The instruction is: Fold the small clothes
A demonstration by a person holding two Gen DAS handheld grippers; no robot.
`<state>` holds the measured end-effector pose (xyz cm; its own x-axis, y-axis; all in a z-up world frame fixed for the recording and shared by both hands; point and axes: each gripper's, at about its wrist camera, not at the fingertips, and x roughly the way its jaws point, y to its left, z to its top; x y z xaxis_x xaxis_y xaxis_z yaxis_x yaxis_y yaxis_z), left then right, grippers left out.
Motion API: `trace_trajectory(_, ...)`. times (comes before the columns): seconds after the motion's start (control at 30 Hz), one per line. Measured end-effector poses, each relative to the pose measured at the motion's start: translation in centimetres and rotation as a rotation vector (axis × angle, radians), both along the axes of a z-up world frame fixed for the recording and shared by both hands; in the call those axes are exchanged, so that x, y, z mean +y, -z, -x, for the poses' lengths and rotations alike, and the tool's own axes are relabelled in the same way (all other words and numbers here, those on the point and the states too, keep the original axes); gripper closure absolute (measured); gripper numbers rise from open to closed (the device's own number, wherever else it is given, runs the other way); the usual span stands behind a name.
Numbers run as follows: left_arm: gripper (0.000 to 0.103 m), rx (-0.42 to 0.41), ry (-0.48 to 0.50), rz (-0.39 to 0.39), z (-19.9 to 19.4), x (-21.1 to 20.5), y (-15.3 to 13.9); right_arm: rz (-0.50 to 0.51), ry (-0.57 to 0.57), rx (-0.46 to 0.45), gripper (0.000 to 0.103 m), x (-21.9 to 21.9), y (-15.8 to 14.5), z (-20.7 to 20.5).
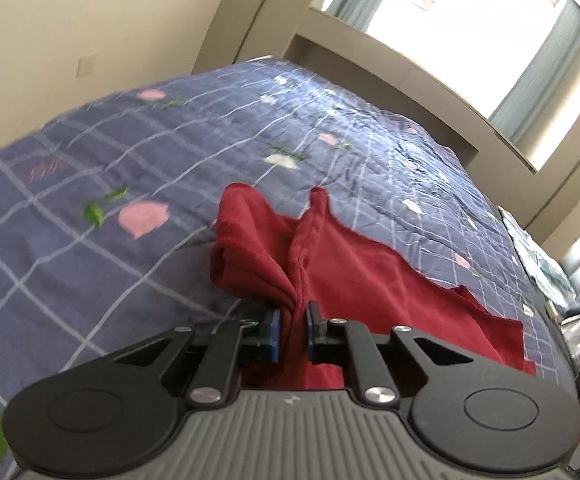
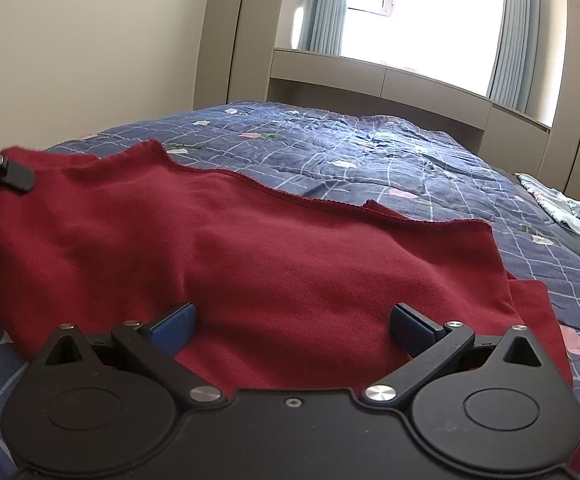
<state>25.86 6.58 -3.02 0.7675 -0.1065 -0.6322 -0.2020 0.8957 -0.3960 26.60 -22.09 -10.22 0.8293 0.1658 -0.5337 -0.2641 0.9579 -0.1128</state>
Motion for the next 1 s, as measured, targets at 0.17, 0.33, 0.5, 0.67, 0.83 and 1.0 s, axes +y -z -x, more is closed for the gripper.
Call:
trace_trajectory(0.17, 0.092, -0.025, 0.057, -0.060, -0.4, -2.4, -2.3, -0.035, -0.003, 0.012, 0.000, -0.5, -0.1, -0.2)
trace_trajectory(0.33, 0.092, -0.066, 0.137, -0.121, -1.1, -5.7, -4.9, -0.070, -0.004, 0.015, 0.000, -1.0, -0.3, -0.1)
trace_trajectory(0.5, 0.092, -0.112, 0.242, -0.190, -1.6, -10.3, -7.3, -0.174, 0.006, -0.012, 0.000, -2.8, -1.3, 0.7)
trace_trajectory(0.67, 0.092, -0.137, 0.361, -0.243, -2.0, -15.9, -8.5, -0.188, 0.088, -0.053, 0.000, -6.4, -2.4, 1.7)
trace_trajectory(0.83, 0.092, -0.154, 0.524, -0.282, -1.7, -22.9, -8.2, -0.096, 0.270, -0.131, 0.000, -12.5, -3.5, 3.1)
trace_trajectory(1.0, 0.092, -0.105, 0.685, -0.345, -0.7, -29.5, -5.1, -0.154, 0.450, -0.097, 0.000, -19.3, -2.0, 4.1)
